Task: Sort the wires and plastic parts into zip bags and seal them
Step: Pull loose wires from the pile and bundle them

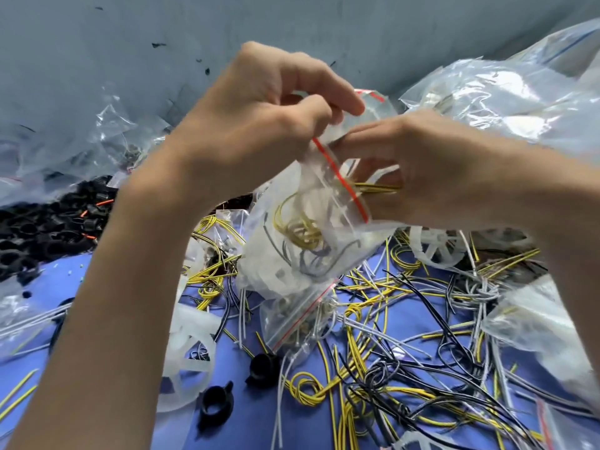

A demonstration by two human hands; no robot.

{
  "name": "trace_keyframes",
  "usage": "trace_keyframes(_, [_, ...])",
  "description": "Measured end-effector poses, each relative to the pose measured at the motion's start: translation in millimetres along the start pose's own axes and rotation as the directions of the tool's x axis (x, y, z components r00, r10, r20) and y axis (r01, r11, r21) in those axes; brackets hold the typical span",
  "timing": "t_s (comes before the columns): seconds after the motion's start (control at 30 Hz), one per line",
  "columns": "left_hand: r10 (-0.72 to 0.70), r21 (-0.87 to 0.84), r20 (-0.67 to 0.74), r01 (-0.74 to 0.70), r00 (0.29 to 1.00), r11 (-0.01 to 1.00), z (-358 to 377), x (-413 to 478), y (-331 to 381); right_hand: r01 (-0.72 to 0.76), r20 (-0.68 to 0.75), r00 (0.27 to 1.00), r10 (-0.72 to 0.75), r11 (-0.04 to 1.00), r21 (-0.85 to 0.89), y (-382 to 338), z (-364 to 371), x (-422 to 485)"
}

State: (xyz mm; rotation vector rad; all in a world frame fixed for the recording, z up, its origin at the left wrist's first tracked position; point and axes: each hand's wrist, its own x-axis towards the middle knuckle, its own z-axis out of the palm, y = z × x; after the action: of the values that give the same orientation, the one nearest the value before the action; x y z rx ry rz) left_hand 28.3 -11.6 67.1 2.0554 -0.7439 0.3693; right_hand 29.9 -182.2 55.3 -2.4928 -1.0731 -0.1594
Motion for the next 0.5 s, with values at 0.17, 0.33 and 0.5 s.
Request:
trace_keyframes(0.17, [-0.034, -0.096, -0.055, 0.029, 0.998, 0.995, -2.5, 0.0, -0.5, -0.022, 0.205, 0.978, 0.049, 0.991, -0.132, -2.1, -1.1, -7.3])
trace_keyframes(0.33, [-0.030, -0.030, -0.029, 0.030, 0.999, 0.999, 4.2, 0.7, -0.6, 0.003, 0.135, 0.991, 0.016, 0.990, -0.139, -7.0, 12.8, 0.2])
trace_keyframes(0.5, [-0.079, -0.068, -0.126, 0.071, 0.989, 0.995, -7.1, 0.4, -8.1, -0.070, -0.018, 0.997, 0.071, 0.996, 0.056, -1.8, -8.4, -4.8])
